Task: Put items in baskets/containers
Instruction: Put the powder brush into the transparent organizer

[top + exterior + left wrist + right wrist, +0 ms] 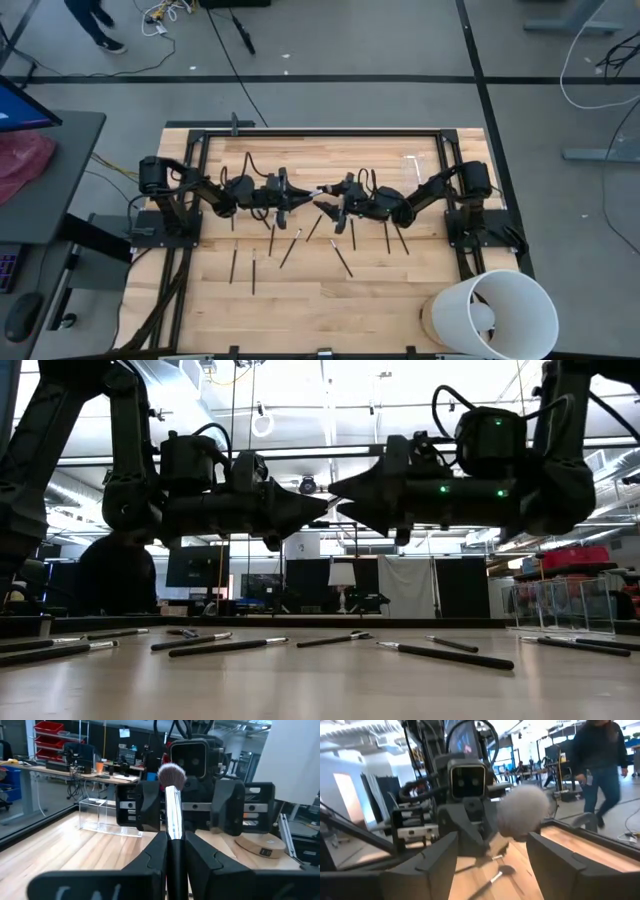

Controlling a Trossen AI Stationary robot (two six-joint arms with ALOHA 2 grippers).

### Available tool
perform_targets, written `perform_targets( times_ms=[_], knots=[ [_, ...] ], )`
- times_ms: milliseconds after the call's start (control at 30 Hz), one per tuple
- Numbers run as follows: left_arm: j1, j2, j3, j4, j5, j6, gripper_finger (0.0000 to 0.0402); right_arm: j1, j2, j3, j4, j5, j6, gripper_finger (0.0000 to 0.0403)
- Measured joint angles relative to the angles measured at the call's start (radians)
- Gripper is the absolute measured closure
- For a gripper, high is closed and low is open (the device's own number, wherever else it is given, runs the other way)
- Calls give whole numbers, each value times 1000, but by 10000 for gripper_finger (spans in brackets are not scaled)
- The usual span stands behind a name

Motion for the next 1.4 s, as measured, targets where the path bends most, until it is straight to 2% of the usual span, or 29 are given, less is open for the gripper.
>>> perform_targets(
  times_ms=[167,433,633,800,900,1000,1200,1400],
  knots=[
    [0,0,0,0,-1,1,354,0,1,27,2,-17,4,221],
    [0,0,0,0,13,19,347,2,1,32,-11,-22,22,367],
    [0,0,0,-11,-11,7,306,6,-41,21,-94,-9,40,373],
    [5,0,1,-51,-48,7,240,8,-224,-19,-381,58,51,373],
    [3,0,1,-84,-83,7,201,0,-383,-22,-661,136,46,373],
    [4,0,0,-105,-113,-1,175,-14,-539,-17,-933,257,47,373],
    [3,0,0,-108,-116,6,160,-101,-768,-12,-1338,431,158,373],
    [3,0,0,-108,-119,10,169,-175,-888,-12,-1629,629,252,373]
  ],
)
